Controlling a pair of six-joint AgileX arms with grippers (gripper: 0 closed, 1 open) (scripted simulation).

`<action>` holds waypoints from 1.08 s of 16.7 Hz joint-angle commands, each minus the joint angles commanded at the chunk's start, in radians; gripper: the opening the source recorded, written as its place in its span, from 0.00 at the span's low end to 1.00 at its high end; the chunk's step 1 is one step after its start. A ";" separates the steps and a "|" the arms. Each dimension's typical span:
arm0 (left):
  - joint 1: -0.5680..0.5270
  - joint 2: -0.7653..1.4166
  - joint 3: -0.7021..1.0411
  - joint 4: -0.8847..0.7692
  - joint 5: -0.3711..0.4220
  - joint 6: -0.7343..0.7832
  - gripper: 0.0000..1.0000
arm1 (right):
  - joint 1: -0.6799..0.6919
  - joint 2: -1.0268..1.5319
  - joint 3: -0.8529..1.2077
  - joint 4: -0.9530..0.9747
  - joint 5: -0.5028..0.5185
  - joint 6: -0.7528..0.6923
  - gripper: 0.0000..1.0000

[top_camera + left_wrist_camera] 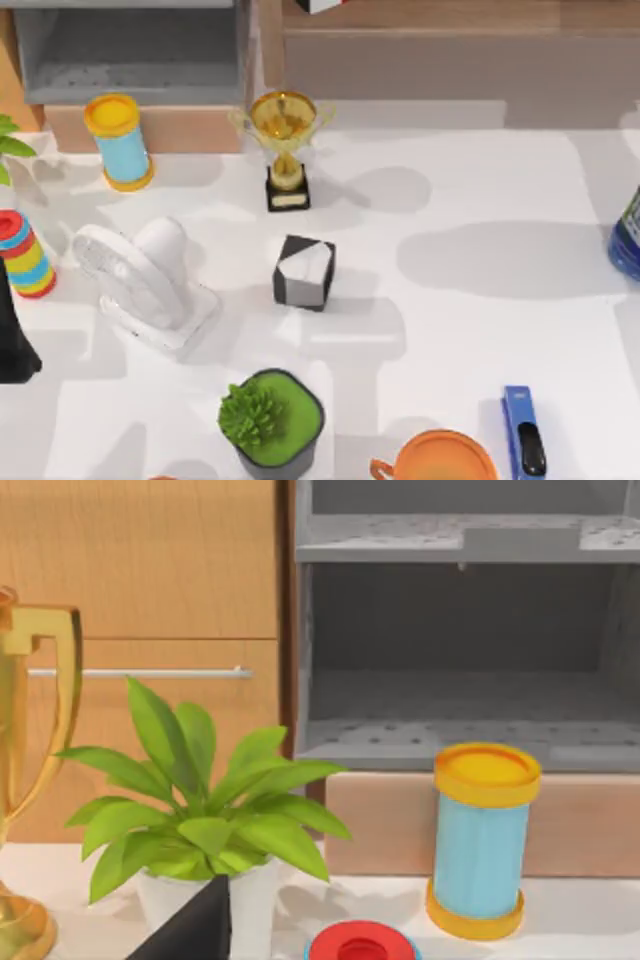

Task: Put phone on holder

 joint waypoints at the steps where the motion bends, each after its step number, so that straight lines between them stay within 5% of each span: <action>1: 0.000 0.000 0.000 0.000 0.000 0.000 1.00 | -0.063 -0.017 -0.024 0.037 -0.039 -0.051 0.00; 12: 0.000 0.000 0.000 0.000 0.000 0.000 1.00 | -0.746 -0.040 -0.487 0.310 -0.545 -0.576 0.00; 18: 0.000 0.000 0.000 0.000 0.000 0.000 1.00 | -0.905 -0.025 -0.620 0.350 -0.674 -0.688 0.00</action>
